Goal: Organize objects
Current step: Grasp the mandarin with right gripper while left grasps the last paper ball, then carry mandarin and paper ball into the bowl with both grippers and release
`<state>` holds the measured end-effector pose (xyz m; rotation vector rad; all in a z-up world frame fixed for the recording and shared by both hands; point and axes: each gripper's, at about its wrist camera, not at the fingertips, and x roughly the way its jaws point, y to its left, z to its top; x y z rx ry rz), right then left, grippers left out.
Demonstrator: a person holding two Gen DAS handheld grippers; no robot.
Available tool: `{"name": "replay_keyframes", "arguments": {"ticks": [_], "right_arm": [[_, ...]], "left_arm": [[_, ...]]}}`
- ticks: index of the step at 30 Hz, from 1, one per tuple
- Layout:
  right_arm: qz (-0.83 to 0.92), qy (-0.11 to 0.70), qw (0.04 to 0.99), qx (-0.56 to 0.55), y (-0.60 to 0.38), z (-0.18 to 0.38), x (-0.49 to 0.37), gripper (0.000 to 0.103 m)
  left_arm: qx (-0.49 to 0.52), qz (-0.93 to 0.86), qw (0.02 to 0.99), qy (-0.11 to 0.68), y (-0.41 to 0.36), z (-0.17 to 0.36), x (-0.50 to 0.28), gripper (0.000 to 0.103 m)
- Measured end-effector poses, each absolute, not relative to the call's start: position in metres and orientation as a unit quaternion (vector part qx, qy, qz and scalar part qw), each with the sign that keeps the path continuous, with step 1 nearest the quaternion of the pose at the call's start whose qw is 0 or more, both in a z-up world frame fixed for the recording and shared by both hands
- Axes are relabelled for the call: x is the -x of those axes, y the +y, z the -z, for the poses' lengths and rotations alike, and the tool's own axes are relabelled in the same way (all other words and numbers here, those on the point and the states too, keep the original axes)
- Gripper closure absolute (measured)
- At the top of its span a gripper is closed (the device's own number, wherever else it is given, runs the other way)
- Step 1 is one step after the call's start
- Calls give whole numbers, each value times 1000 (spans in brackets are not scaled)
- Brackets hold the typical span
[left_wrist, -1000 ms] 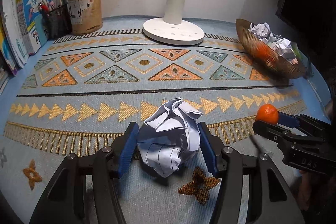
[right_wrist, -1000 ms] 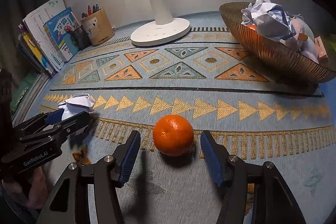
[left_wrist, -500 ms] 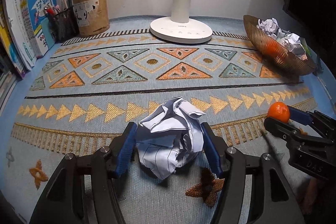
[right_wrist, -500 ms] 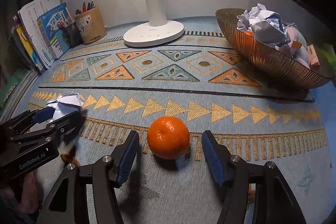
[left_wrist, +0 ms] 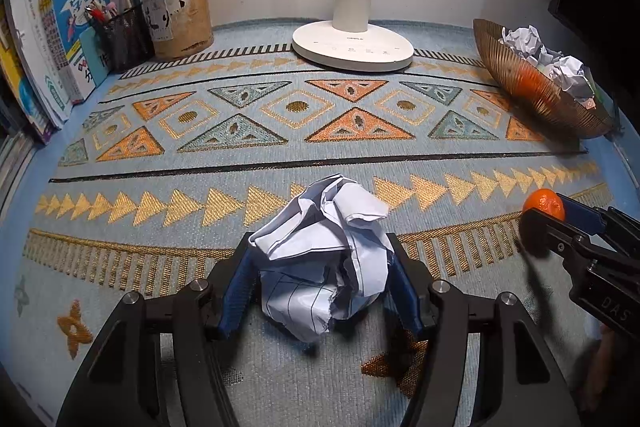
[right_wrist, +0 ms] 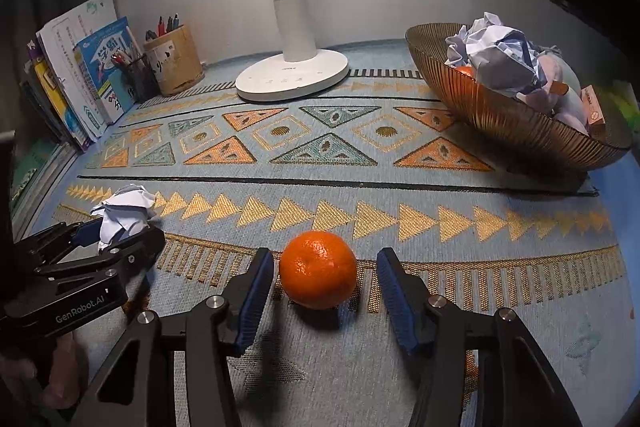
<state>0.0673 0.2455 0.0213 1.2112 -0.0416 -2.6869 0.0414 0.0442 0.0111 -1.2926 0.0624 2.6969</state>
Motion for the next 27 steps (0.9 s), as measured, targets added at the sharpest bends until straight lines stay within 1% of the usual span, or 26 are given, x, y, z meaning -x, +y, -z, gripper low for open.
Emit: {"name": "replay_keyframes", "arguments": {"ticks": [4,12,14,17,19,23,27], "right_arm": [[905,0,98,-414,241,-20,-66,66],[905,1,114,-409,241,-20,-70,67],[906,-1,122,-406,242,-22,-72,67],[909,-14,133,-395,247,-29,-78,67],[905,-43,157,-394,257,-36,-80,67],[917,-75,152,-361,292,-74,-87,67],[950,-69,90,-292,343,-125,-85,67]], "left_arm": [[431,-899,75,21,44,-11,-42,43],[432,-898,70,37,47,-12,-41,43],[430,-899,68,42,48,-13,-41,45],[440,-893,88,31,53,-18,-38,46],[437,-892,113,12,61,-32,-31,46],[396,-903,166,9,97,-77,-7,46],[369,-904,216,13,148,-111,34,46]]}}
